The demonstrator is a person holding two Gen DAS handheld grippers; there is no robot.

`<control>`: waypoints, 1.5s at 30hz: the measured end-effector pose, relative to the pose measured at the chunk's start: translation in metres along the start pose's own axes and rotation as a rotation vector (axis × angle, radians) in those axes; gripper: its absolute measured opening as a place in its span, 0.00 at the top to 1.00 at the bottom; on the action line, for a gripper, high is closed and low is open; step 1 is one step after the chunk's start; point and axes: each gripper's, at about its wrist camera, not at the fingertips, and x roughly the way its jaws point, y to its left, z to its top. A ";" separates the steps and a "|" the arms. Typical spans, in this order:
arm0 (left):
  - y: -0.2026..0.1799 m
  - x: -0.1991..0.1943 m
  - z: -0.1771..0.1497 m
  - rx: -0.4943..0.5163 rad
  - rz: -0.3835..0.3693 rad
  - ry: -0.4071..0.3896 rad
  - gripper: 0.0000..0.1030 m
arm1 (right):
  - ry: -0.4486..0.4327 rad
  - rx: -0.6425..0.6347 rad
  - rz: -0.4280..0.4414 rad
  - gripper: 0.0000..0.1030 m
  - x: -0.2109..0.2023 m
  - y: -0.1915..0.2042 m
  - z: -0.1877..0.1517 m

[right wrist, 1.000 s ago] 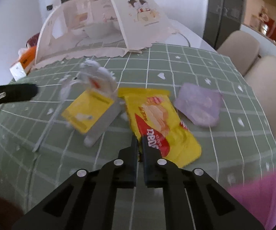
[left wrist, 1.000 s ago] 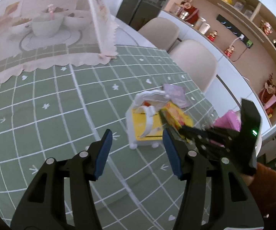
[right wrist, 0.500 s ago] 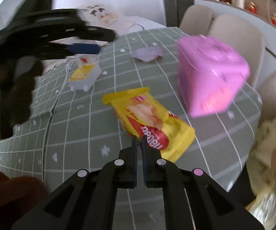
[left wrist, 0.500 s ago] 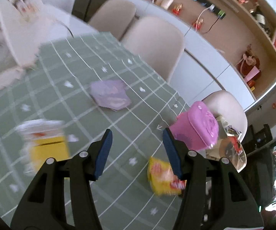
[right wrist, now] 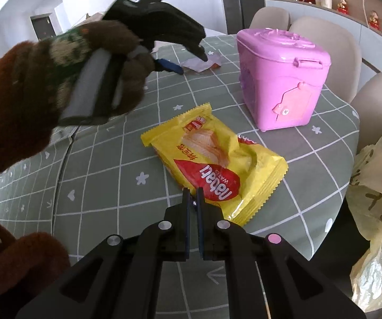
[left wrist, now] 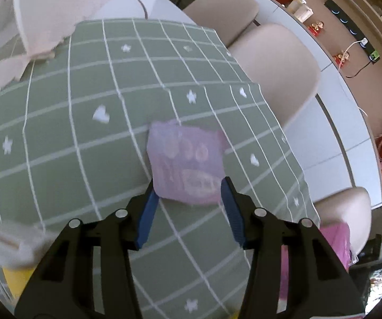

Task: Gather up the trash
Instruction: 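Grasp the lavender wrapper with the left gripper while the right lifts the wafer bag, then carry both items over the bin and open both grippers to drop them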

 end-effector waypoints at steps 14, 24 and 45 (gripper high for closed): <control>0.010 -0.041 -0.018 0.153 -0.020 -0.003 0.97 | -0.093 0.057 0.101 0.66 -0.032 -0.028 0.030; 0.024 -0.098 -0.079 0.248 -0.067 0.049 0.97 | 0.034 -0.033 0.054 0.66 0.018 -0.051 0.063; 0.001 -0.219 -0.085 0.290 -0.155 -0.173 0.97 | -0.125 -0.080 -0.122 0.83 -0.106 -0.020 0.068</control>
